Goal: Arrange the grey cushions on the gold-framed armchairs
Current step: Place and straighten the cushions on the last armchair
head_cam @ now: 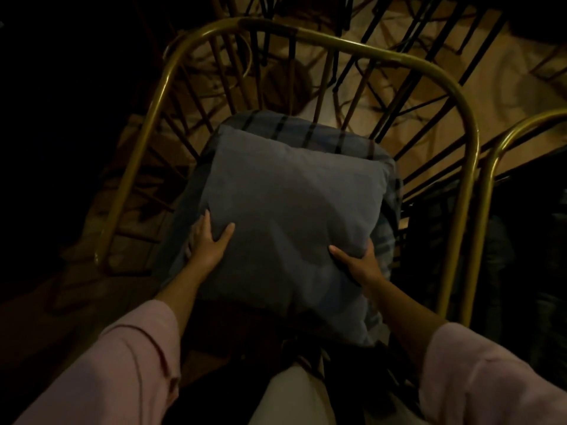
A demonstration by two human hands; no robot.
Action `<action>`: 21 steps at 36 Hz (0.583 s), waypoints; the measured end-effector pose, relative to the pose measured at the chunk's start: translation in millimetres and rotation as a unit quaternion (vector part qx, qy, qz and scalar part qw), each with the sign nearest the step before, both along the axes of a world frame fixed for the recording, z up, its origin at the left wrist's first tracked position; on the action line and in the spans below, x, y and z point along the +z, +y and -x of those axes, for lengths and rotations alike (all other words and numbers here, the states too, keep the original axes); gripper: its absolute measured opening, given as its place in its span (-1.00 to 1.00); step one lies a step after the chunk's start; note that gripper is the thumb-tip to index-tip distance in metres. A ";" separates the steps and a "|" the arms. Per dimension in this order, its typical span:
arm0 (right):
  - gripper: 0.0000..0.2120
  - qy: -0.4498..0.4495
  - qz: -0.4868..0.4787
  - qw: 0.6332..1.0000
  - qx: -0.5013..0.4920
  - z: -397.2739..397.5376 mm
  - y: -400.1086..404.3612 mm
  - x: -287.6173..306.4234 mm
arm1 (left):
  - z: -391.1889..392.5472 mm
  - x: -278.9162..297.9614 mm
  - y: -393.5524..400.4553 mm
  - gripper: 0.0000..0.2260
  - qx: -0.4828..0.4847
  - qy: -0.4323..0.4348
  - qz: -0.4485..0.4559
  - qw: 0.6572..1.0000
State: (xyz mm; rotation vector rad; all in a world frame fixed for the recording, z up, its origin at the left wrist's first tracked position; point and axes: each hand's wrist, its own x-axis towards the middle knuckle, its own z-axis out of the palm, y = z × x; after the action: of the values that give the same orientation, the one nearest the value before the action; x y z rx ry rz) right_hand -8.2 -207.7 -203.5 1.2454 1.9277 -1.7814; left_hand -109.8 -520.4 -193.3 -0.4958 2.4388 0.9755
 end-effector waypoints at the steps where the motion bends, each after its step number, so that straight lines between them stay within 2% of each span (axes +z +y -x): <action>1: 0.38 -0.010 -0.003 1.000 0.006 0.8 -0.4 1.2 | -0.7 -2.8 0.8 -0.28 -0.023 -0.013 0.035 0.999; 5: 0.25 -0.032 -0.025 0.999 0.027 -5.3 -1.8 3.6 | -6.8 -7.9 1.0 -0.27 -0.049 -0.040 0.095 0.993; 11: 0.44 -0.052 -0.079 0.994 0.054 -17.6 -2.0 18.0 | -26.5 15.7 5.7 -0.27 -0.025 -0.037 0.113 0.993; 15: 0.25 -0.038 -0.126 0.984 0.123 -31.9 16.3 36.7 | -35.7 44.1 19.1 -0.23 -0.049 -0.060 0.087 0.993; 18: 0.24 -0.015 -0.167 0.979 0.114 -47.1 52.6 32.8 | -36.2 67.6 44.5 -0.26 -0.076 -0.054 0.062 0.994; 19: 0.19 -0.003 -0.174 0.979 0.104 -50.4 56.4 60.8 | -36.1 76.9 57.7 -0.27 -0.092 -0.051 0.053 0.993; 21: -0.08 0.016 -0.190 0.979 0.078 -57.2 67.7 112.7 | -36.4 98.2 90.4 -0.29 -0.126 -0.049 0.032 0.990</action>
State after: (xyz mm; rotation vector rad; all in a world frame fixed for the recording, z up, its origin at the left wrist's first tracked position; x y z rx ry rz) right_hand 49.0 -140.0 -90.7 1.1352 2.3907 -1.4069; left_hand -73.4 -429.9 -95.1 -0.2427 2.3791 0.7523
